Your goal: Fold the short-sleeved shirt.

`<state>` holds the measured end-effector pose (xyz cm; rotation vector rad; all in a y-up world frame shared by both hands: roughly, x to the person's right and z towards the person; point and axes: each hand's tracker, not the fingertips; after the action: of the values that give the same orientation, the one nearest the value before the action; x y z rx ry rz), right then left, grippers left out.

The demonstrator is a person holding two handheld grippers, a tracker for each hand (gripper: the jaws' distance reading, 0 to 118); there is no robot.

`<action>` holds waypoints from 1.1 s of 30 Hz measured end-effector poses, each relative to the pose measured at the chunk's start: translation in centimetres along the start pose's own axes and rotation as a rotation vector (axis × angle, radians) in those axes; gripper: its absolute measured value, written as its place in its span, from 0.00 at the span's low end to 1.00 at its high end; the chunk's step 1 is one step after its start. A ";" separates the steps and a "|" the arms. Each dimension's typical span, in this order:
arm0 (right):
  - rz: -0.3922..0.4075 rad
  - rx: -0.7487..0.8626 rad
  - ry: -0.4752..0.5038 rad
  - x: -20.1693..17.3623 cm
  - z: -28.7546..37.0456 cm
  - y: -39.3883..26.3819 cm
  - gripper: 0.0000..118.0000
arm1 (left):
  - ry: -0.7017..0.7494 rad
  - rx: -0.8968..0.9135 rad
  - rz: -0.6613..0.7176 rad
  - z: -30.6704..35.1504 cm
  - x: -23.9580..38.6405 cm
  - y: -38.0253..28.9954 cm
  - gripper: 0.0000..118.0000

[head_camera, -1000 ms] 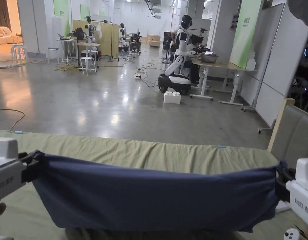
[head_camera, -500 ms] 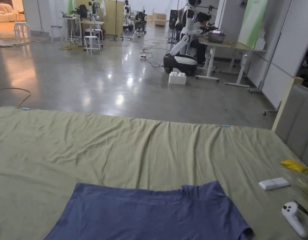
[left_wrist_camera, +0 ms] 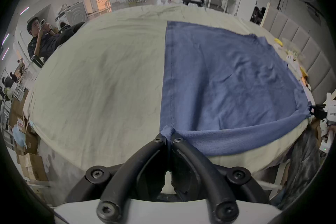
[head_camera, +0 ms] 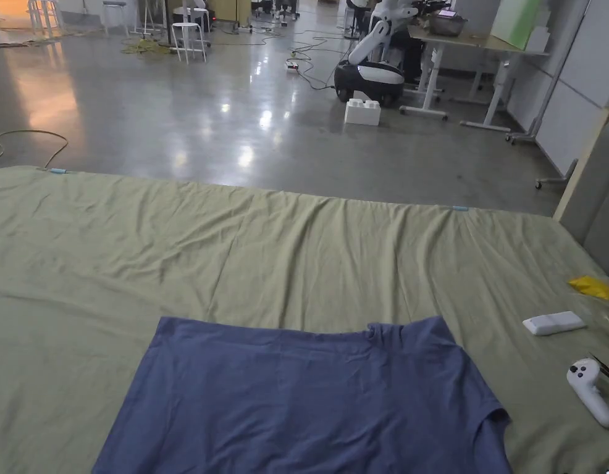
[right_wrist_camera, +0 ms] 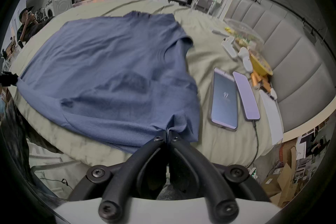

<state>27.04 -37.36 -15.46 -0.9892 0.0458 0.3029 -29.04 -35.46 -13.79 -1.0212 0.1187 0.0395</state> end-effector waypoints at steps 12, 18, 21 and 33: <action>-0.152 0.334 -0.016 0.8 4.6 7.7 0.82 | 0.042 0.279 0.016 2.0 2.1 5.1 0.52; -0.198 0.606 -0.029 -0.7 6.4 13.7 0.81 | 0.034 0.504 -0.012 4.4 5.7 10.3 0.52; -0.219 0.744 -0.056 -2.0 7.8 15.6 0.63 | 0.036 0.636 -0.013 6.4 7.8 11.7 0.48; -0.246 0.983 -0.071 -5.1 10.6 17.1 0.02 | 0.010 0.858 0.007 9.5 9.4 12.6 0.04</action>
<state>16.45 -21.04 -22.62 -0.0040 0.0035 0.0601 -20.05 -20.95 -20.67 -0.1639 0.1309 -0.0123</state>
